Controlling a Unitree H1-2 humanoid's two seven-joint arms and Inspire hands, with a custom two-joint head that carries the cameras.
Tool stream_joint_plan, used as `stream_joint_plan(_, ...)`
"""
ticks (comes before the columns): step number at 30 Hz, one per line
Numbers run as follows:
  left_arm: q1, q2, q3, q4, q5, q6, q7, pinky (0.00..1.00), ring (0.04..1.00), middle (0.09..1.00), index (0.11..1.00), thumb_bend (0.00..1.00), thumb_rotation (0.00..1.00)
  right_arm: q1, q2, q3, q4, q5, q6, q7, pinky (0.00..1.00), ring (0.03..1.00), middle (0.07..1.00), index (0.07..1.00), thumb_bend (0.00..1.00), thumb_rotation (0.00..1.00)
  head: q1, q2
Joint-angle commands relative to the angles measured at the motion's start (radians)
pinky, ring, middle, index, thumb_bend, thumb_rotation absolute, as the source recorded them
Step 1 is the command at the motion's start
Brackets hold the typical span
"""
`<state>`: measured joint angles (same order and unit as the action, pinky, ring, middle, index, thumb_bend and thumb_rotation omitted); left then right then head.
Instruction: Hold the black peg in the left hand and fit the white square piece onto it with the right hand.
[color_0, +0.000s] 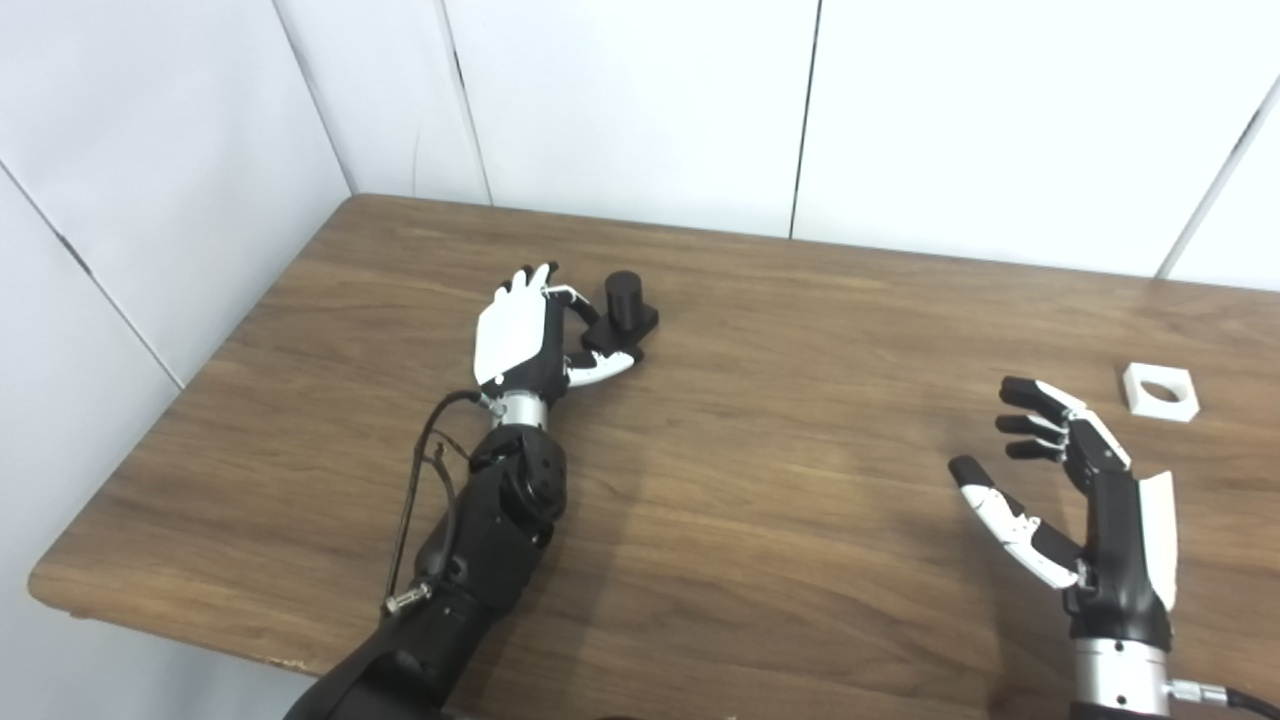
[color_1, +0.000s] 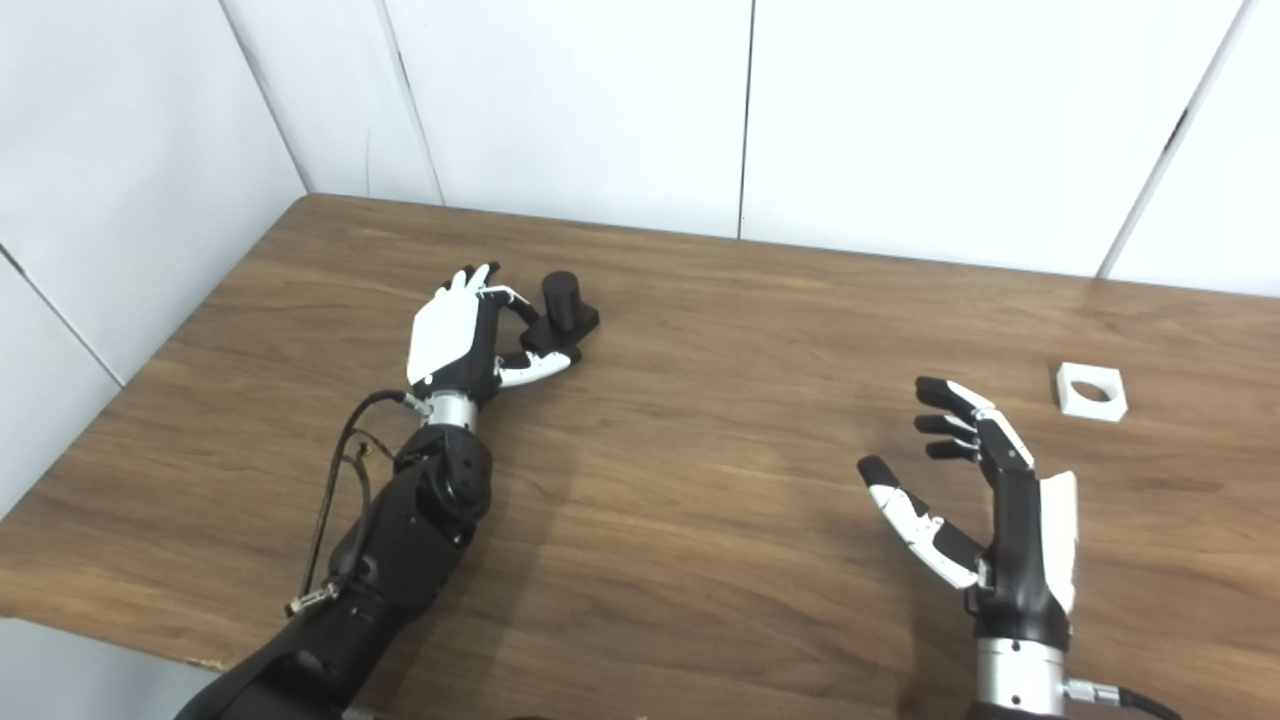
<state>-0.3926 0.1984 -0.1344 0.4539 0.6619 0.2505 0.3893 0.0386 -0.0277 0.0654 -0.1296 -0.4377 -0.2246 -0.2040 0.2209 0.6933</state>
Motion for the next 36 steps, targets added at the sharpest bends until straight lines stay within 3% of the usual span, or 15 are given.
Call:
stream_joint_plan(1,-0.023,0.011,0.005,0.016,-0.001,-0.001,0.025,1.0,1.0,0.922,0.485,0.52,0.09,0.048,-0.011,-0.011,-0.002,0.007,-0.018,-0.007,0.58,0.67,0.739,0.74,0.61,0.39,0.0,0.001)
stream_joint_plan(13,-0.02,0.011,-0.002,0.008,-0.002,-0.005,0.025,1.0,0.99,0.901,0.483,0.51,0.08,0.054,-0.012,-0.014,-0.005,0.009,-0.037,-0.013,0.58,0.673,0.745,0.74,0.6,0.42,-0.003,0.009)
stream_joint_plan(24,-0.011,0.039,-0.056,-0.029,-0.058,-0.048,-0.131,1.0,1.0,0.925,0.486,0.52,0.08,0.057,-0.012,-0.02,-0.018,0.005,-0.031,-0.007,0.59,0.674,0.744,0.744,0.59,0.43,-0.019,0.012)
stream_joint_plan(30,0.002,0.028,-0.077,-0.043,-0.092,-0.07,-0.175,1.0,0.994,0.922,0.486,0.52,0.08,0.051,-0.014,-0.023,-0.02,-0.011,-0.028,-0.008,0.59,0.673,0.742,0.745,0.57,0.43,-0.025,0.011)
stream_joint_plan(36,0.022,0.027,-0.142,-0.073,-0.104,-0.094,-0.24,1.0,0.992,0.921,0.488,0.52,0.08,0.044,-0.013,-0.027,-0.021,-0.007,-0.024,-0.004,0.57,0.66,0.74,0.744,0.57,0.43,-0.035,0.012)
